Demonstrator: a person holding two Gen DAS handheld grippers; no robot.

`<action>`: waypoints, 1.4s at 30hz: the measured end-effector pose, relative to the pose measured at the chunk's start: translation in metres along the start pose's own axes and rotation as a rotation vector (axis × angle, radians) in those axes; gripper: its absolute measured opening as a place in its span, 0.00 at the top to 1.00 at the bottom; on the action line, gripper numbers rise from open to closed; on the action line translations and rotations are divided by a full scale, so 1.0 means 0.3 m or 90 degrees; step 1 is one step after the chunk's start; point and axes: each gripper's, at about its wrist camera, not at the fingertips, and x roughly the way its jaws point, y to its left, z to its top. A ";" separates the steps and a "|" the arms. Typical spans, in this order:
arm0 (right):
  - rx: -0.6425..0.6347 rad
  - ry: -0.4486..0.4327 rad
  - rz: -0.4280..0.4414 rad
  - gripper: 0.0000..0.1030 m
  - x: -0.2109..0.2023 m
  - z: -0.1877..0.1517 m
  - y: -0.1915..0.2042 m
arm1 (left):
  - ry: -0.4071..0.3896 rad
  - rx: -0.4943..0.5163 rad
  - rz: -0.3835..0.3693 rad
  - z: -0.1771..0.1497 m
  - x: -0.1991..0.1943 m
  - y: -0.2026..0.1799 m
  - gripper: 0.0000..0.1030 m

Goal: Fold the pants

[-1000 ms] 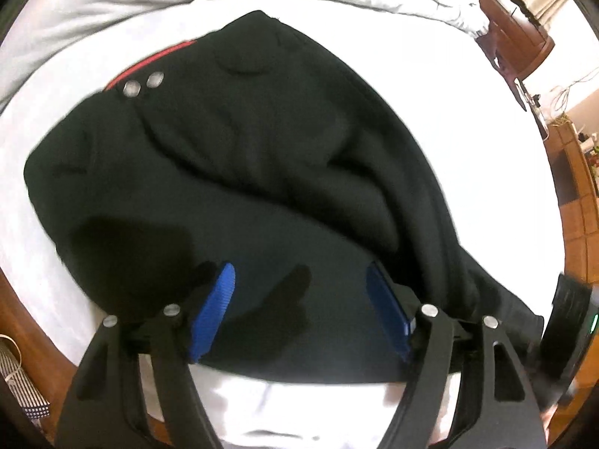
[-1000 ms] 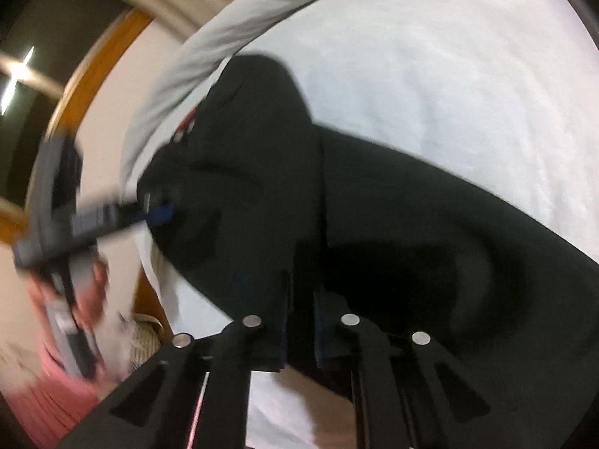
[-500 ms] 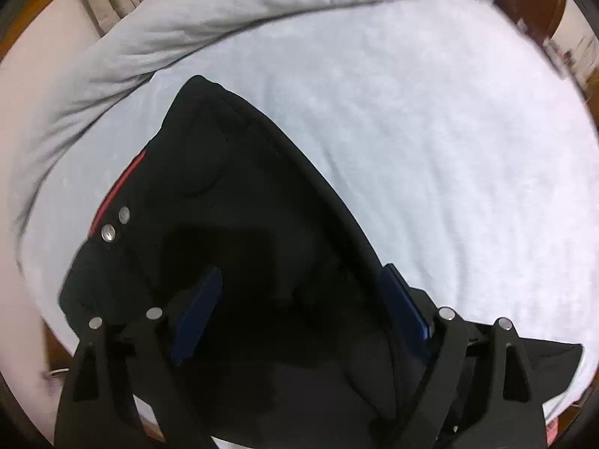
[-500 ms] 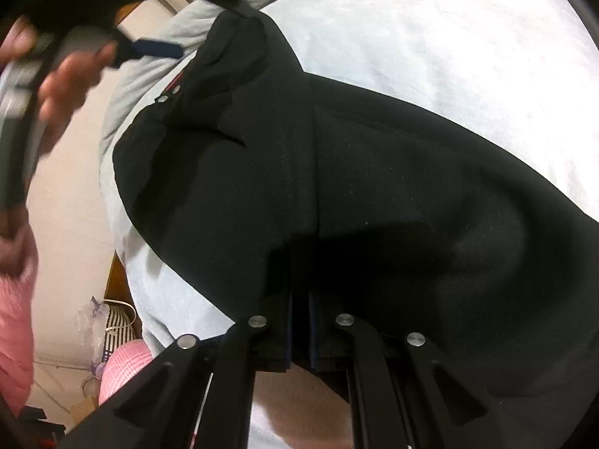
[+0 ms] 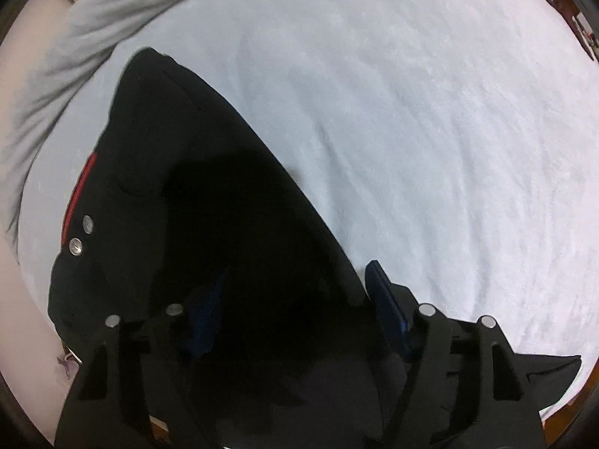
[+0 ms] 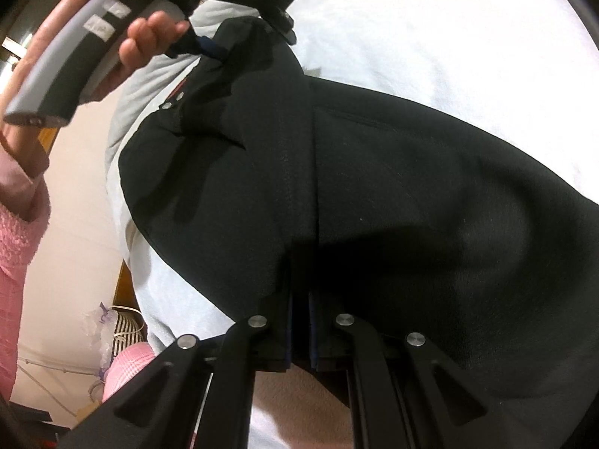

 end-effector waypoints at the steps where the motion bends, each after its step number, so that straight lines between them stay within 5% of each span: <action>1: 0.001 0.000 0.001 0.94 -0.002 -0.001 -0.002 | 0.005 0.002 0.002 0.000 0.008 0.001 0.43; 4: 0.012 0.000 0.009 0.94 -0.006 -0.002 -0.019 | 0.022 -0.023 -0.054 -0.005 0.024 0.027 0.79; 7: 0.040 -0.006 0.033 0.94 -0.026 0.001 -0.048 | -0.006 -0.024 -0.077 -0.037 -0.009 0.050 0.91; 15: 0.033 -0.047 0.047 0.94 -0.108 -0.003 -0.066 | -0.251 -0.060 -0.114 -0.420 -0.212 0.297 0.94; 20: 0.007 -0.032 0.041 0.92 -0.102 -0.025 -0.051 | -0.273 -0.087 -0.120 -0.704 -0.128 0.438 0.93; 23: -0.018 -0.005 0.015 0.82 -0.081 -0.055 -0.032 | -0.268 -0.077 -0.123 -0.805 -0.075 0.454 0.91; 26: -0.027 -0.007 0.019 0.68 -0.098 -0.076 -0.023 | -0.263 -0.098 -0.177 -0.812 -0.038 0.519 0.87; 28: -0.038 -0.009 0.024 0.53 -0.122 -0.080 -0.014 | -0.262 -0.124 -0.220 -0.799 -0.032 0.560 0.59; 31: -0.045 -0.019 0.053 0.51 -0.162 -0.088 -0.006 | -0.279 -0.198 -0.280 -0.778 -0.045 0.645 0.45; 36: -0.027 -0.017 0.027 0.51 -0.142 -0.073 -0.010 | -0.208 -0.269 -0.344 -0.696 0.042 0.708 0.47; 38: -0.014 -0.008 0.027 0.51 -0.120 -0.082 -0.022 | -0.188 -0.280 -0.339 -0.681 0.067 0.714 0.59; 40: -0.008 -0.005 0.027 0.51 -0.104 -0.089 -0.020 | -0.189 -0.273 -0.311 -0.670 0.075 0.707 0.80; 42: -0.002 -0.007 0.028 0.51 -0.091 -0.094 -0.019 | -0.197 -0.274 -0.309 -0.670 0.076 0.701 0.86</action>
